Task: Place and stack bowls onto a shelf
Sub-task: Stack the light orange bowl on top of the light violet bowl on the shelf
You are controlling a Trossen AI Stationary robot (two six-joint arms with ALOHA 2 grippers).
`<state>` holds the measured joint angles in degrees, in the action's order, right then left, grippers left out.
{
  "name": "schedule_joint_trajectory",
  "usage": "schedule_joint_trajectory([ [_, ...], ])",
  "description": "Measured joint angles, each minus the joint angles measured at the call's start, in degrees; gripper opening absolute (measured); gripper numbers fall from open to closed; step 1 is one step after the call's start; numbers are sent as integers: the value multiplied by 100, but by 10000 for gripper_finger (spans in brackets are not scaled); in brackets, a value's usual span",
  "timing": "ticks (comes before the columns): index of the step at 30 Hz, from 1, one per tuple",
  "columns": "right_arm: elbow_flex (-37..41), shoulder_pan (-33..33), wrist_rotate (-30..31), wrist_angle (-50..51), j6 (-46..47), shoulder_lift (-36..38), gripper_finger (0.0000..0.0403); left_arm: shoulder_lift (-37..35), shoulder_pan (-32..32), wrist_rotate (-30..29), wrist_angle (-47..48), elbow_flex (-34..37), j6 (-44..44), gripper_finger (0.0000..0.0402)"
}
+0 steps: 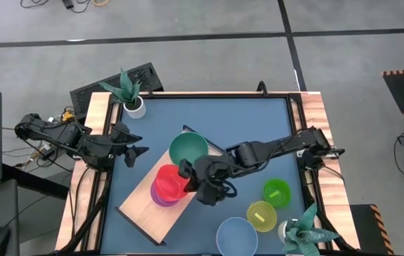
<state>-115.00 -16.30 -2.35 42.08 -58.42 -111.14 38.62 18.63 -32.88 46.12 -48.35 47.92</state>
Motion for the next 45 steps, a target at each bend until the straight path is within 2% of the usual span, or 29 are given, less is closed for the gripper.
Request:
schedule_joint_trajectory([
  [8, -1, 109, -123, 15, -689, -281, 24, 1, -2, -98, 27, 0, 142, 286],
  [17, -21, 114, -349, -52, -764, -348, 24, -1, -1, -248, 79, 1, 277, 286],
  [31, -11, 65, -31, -115, -901, -572, 25, 0, 1, -232, 92, 0, 389, 286],
  [36, -11, 73, 213, -100, -904, -572, 45, -1, 1, -232, 92, 1, 387, 286],
  [45, -11, 103, 220, -138, -622, -572, 85, -1, 1, -230, 122, -1, 382, 286],
])
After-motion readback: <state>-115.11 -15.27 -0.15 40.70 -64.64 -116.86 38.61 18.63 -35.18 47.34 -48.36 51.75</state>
